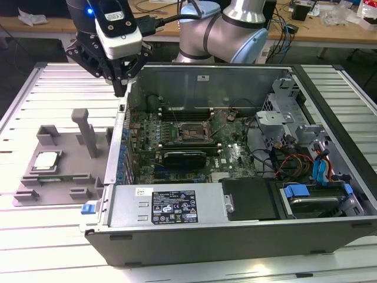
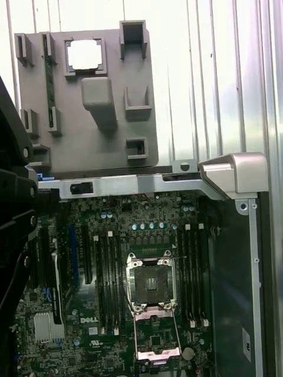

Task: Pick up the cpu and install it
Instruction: 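Reach for the cpu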

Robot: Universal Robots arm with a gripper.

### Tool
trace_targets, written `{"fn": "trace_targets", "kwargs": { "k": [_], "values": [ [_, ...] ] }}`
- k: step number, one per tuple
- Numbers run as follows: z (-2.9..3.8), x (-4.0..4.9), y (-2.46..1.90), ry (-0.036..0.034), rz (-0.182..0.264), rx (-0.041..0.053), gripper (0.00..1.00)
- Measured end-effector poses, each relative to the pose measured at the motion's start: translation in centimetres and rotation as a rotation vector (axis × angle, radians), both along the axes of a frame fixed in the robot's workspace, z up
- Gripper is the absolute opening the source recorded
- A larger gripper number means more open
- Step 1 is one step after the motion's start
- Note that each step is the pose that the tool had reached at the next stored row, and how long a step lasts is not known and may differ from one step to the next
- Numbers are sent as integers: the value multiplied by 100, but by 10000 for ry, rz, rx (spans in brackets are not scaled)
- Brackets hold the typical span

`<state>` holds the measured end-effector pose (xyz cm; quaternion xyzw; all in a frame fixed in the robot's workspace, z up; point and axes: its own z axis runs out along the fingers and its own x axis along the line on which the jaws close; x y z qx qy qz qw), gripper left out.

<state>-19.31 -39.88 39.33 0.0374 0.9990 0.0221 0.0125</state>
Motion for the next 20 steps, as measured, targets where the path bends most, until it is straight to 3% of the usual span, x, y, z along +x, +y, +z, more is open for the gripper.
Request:
{"fn": "trace_targets", "kwargs": {
  "k": [20],
  "values": [
    [-5,-431,0,-1,-1,1,11]
  ]
}}
